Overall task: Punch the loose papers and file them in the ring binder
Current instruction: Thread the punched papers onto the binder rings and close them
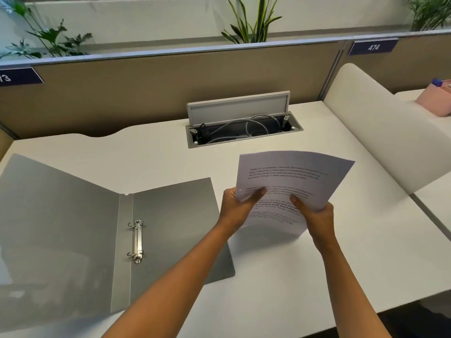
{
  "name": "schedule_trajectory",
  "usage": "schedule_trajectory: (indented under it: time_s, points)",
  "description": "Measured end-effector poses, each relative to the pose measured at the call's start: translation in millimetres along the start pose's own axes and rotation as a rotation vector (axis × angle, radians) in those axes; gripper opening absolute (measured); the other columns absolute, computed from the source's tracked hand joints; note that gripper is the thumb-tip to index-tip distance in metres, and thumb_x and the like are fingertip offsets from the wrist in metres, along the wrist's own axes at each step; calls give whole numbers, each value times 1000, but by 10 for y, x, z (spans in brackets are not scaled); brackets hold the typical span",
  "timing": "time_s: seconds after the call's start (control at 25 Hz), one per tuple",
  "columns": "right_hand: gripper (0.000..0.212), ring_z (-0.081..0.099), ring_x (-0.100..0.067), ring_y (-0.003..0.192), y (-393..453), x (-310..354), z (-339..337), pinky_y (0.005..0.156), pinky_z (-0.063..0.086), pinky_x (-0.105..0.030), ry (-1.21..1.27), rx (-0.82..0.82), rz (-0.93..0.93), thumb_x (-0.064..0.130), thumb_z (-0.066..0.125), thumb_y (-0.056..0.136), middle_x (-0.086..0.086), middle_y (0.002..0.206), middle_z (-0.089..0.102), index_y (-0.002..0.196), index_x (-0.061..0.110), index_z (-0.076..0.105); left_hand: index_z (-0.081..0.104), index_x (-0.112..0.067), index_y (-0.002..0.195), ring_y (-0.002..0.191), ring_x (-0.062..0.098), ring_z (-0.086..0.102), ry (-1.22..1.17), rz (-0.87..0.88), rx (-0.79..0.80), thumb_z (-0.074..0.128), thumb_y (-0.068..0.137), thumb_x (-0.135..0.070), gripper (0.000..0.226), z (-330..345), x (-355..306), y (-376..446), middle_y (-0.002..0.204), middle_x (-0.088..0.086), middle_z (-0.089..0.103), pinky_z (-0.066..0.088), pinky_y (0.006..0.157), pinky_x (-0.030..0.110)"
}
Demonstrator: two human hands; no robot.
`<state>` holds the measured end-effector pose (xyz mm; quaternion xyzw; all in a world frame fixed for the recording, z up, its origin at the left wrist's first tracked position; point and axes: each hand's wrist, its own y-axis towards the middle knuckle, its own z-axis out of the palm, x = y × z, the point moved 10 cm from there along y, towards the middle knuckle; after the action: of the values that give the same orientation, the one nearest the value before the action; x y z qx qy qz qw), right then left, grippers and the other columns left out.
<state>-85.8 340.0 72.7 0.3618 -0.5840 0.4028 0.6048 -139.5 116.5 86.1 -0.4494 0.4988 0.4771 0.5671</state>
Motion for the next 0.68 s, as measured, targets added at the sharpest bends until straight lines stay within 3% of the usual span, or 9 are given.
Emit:
schedule_trajectory:
  time_s: [0.12, 0.28, 0.4, 0.52, 0.68]
  points:
    - [32, 72, -16, 86, -41, -56, 8, 69, 62, -28, -16, -8, 15, 11, 76, 82, 8, 102, 74, 106, 31, 68, 74, -39, 98, 88, 15, 73, 8, -24, 3, 80, 82, -21, 24, 0, 97, -49, 95, -14, 77, 62, 76, 36]
    - [19, 74, -16, 80, -46, 1, 118, 64, 61, -25, -34, 23, 18, 14, 71, 88, 3, 98, 75, 105, 21, 68, 73, -34, 100, 87, 15, 74, 2, -58, -38, 79, 83, -23, 22, -130, 90, -63, 96, -10, 77, 63, 75, 33]
    - [12, 76, -17, 80, -52, 10, 359, 66, 61, -28, -94, 133, 27, 20, 65, 94, 1, 91, 78, 102, 13, 70, 74, -19, 102, 85, 18, 76, -19, -187, -136, 82, 80, -31, 26, -424, 197, -117, 96, 1, 78, 63, 76, 38]
    - [20, 75, -14, 80, -100, -59, 734, 69, 61, -30, -276, 271, 15, 29, 59, 98, 0, 94, 77, 101, 13, 70, 72, -22, 94, 79, 18, 77, -7, -318, -254, 82, 79, -35, 22, -880, 368, -231, 92, 2, 79, 64, 73, 37]
    - [20, 70, 2, 75, -232, -259, 1252, 63, 53, -13, -405, 349, -15, 31, 57, 99, 6, 94, 74, 103, 15, 68, 74, -14, 97, 84, 23, 77, -39, -431, -383, 78, 84, -28, 19, -1585, 619, -429, 93, 5, 79, 62, 79, 42]
